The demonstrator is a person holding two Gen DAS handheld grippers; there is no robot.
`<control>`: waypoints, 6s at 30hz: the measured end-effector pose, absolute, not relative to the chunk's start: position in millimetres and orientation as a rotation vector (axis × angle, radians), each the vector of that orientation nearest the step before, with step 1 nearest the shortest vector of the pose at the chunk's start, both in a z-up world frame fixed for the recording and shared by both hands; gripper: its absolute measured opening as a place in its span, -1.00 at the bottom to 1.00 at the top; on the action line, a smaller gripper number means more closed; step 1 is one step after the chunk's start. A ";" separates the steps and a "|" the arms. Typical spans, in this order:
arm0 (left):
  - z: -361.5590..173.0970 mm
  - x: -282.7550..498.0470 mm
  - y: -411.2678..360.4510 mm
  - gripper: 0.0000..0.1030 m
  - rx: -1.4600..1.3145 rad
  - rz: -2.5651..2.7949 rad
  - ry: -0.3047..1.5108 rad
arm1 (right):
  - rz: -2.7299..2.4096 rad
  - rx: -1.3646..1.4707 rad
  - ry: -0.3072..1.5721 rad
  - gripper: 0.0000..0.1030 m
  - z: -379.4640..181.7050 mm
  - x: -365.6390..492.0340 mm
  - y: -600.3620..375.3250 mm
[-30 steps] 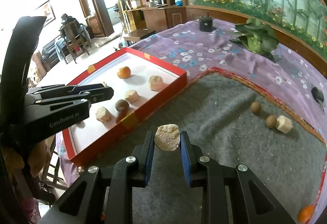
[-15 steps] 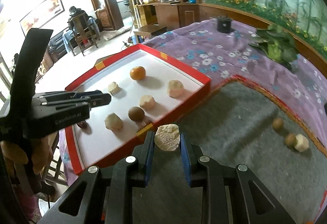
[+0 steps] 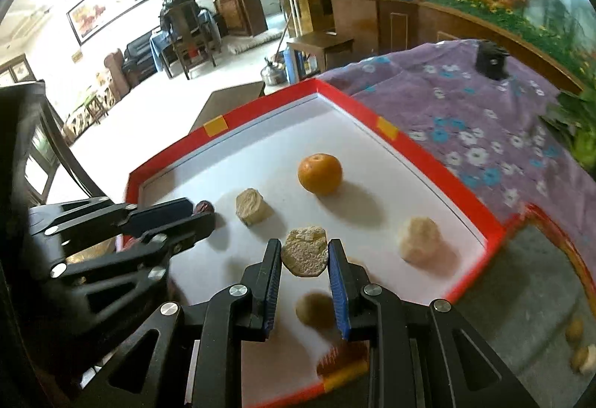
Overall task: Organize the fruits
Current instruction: 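Carry the date and pale cake into the tray and open both grippers, then move both open grippers back over the mat, then grasp a brown ball with the left gripper while the right grasps the orange, then carry the brown ball and orange over the tray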
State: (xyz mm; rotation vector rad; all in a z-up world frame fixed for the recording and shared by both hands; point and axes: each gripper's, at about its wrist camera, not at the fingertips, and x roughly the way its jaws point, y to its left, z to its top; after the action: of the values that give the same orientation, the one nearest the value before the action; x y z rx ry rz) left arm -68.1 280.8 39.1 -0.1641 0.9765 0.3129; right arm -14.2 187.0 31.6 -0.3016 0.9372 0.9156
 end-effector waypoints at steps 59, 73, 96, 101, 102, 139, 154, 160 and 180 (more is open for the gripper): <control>40.4 -21.4 53.0 0.03 -0.007 -0.058 1.004 | 0.340 -0.098 0.932 -0.12 33.3 -56.1 -124.7; 29.8 51.2 17.6 0.03 0.021 -0.183 1.020 | 0.327 -0.014 0.916 -0.11 34.2 -45.2 -165.3; 27.2 60.0 10.6 -0.58 0.107 -0.183 0.971 | 0.175 0.037 0.900 -0.11 48.7 -46.3 -258.6; 37.8 40.7 9.1 -0.58 0.103 -0.191 0.952 | 0.213 0.027 0.929 -0.11 43.2 -58.1 -261.5; 40.4 36.8 8.1 -0.58 0.107 -0.193 0.947 | 0.223 0.024 0.934 -0.11 42.4 -60.9 -260.5; 61.7 -48.7 90.0 -0.58 0.049 -0.096 0.920 | 0.512 -0.072 0.886 -0.34 55.8 -68.0 -89.7; 69.3 -73.7 163.8 -0.58 -0.004 0.062 0.880 | 0.635 -0.160 0.871 -0.34 65.4 -69.3 -3.6; 66.5 -76.1 182.2 -0.58 -0.027 0.095 0.891 | 0.668 -0.181 0.875 -0.34 64.5 -68.6 19.0; 50.6 -67.4 257.2 -0.58 -0.168 0.195 0.941 | 0.775 -0.266 0.893 -0.35 57.4 -34.7 105.0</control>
State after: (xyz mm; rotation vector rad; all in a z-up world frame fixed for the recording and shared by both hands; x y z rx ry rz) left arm -67.4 257.2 50.6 -0.1679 0.9411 0.1950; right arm -34.7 105.0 57.4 -0.2663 0.8930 0.7746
